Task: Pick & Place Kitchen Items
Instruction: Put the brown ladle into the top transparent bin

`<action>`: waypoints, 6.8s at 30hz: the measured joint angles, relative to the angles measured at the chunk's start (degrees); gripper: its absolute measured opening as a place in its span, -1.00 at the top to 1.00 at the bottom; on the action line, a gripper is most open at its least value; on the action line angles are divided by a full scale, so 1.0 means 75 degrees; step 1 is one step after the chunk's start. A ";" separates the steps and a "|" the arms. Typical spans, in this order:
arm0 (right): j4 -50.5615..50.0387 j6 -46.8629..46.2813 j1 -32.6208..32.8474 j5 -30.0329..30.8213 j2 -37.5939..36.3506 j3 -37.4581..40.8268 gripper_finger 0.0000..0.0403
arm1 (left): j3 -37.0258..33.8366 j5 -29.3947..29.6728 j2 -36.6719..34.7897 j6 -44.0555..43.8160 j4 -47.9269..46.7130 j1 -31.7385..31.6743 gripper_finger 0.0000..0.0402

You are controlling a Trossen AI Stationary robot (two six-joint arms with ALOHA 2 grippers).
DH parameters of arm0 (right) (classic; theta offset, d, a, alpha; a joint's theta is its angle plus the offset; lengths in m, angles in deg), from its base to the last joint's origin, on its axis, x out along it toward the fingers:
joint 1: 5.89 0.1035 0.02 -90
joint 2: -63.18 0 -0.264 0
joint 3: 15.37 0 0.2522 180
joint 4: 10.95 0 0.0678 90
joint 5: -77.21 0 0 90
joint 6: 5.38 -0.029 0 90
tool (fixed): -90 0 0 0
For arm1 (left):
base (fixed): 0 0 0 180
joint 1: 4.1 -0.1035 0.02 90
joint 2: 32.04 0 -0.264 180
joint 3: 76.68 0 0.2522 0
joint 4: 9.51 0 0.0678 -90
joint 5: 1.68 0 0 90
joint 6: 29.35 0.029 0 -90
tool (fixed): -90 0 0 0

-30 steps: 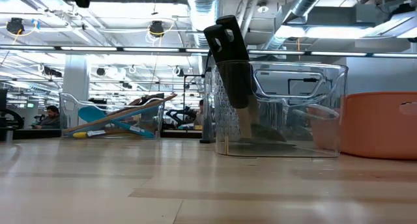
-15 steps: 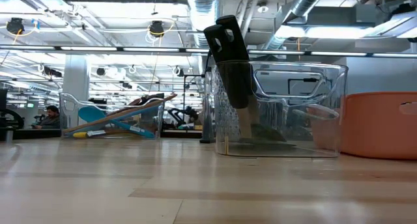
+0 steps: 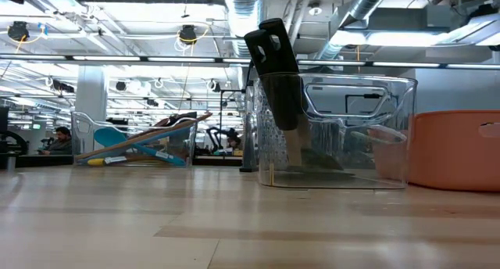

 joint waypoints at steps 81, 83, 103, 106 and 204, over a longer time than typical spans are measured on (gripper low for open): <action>-0.0133 0.2796 0.1181 -0.4850 -0.0390 -0.2332 0.26 | 0.0505 -0.1458 0.0350 0.0122 -0.0330 -0.1624 0.99; -0.0136 0.2737 0.1351 -0.4867 -0.0457 -0.2343 0.47 | 0.0502 -0.1458 0.0353 0.0119 -0.0327 -0.1624 0.99; -0.0139 0.3461 0.2025 -0.4867 -0.0562 -0.2331 1.00 | 0.0499 -0.1424 0.0156 -0.0374 -0.2660 -0.2365 0.99; -0.0139 0.3641 0.2015 -0.4869 -0.0562 -0.2331 1.00 | 0.0499 -0.1610 -0.0182 -0.0551 -0.3050 -0.2655 0.99; 1.4714 0.6981 -0.4018 -1.0057 -0.9578 1.3239 1.00 | 0.3643 -0.2014 -0.1101 -0.0686 -1.4425 -0.7597 0.99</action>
